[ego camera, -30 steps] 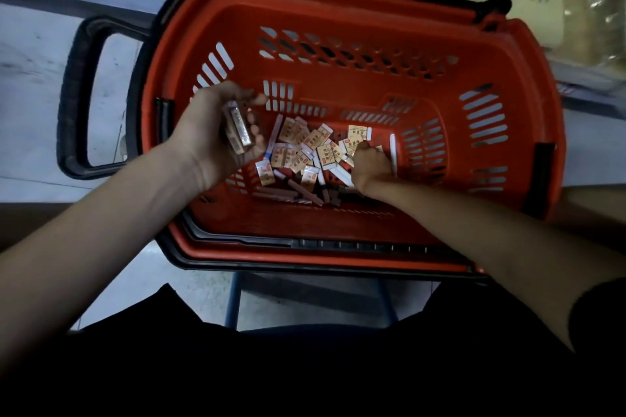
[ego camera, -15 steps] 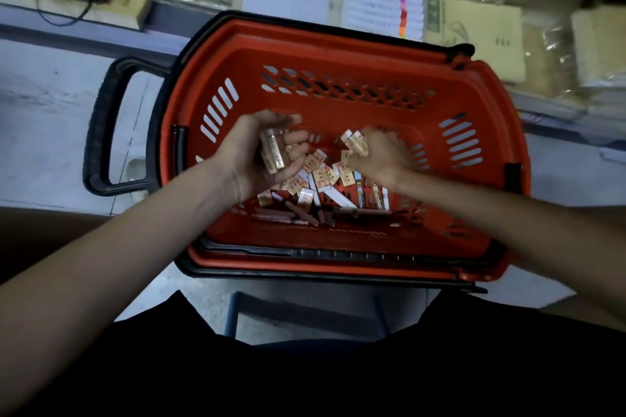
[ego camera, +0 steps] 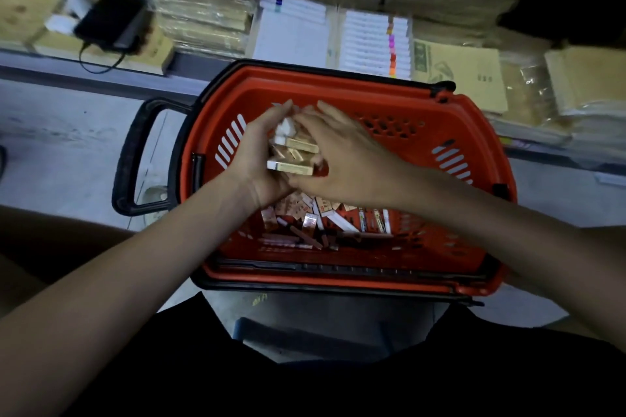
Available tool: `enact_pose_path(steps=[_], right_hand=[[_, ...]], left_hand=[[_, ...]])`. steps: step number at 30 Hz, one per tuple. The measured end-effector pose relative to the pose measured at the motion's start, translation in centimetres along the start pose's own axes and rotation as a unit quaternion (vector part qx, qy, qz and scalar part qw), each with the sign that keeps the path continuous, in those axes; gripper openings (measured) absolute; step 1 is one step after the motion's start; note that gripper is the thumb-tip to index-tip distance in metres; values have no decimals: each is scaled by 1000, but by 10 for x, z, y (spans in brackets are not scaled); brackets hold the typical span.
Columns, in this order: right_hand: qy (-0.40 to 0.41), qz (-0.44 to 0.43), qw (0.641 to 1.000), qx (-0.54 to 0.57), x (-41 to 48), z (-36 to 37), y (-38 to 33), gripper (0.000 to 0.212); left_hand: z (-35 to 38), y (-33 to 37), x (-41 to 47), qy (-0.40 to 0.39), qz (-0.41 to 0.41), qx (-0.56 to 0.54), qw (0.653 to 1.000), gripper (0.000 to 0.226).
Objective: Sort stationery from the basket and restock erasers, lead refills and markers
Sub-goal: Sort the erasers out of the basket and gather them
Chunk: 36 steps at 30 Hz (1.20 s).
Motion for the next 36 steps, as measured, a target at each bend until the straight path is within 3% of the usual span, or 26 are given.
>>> enact_pose_path(steps=[2,5,8,10,13,15,20,25,31,34,36], right_hand=[[12,-14,998,60,-1,-9,6,84],[94,-53,958,265,-5,-21,34,47],[159,12,936,313,2,8,92,15],[132,102,954,249,15,49,143,8],[-8,193,979,61,36,118,201,16],[-95,201,975,-5,47,154,215,29],[-199,139,961,-129,69,209,210,57],[-209,90,938,-262,76,222,203,56],[-259,92,868,-414,77,249,211,34],[-236,99,876,-409,74,269,215,22],[-227,91,902,-357,70,270,213,34]], left_hand=[[-6,5,0,-4,-1,-4,1000,31],[-22,4,-3,15,-7,-57,998,31],[-46,-2,-12,87,5,-126,988,30],[-60,-5,-18,141,17,-144,979,31],[-66,-27,-23,164,-14,-160,973,33],[-63,-47,-23,155,-44,-184,970,33],[-58,-67,-24,155,-64,-203,965,31],[-58,-63,-17,155,-74,-195,966,33],[-73,-56,-9,187,-68,-185,962,40],[-81,-52,-9,207,-68,-151,964,43],[-84,-51,-10,209,-73,-138,965,39]])
Point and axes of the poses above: each hand's wrist, its own x-axis towards the middle knuckle, its own z-axis out of the palm, y = z × x, the point moved 10 cm from there along x, towards the middle knuckle, and after that the axes turned 15 degrees about -y, right-handed, at the moved point
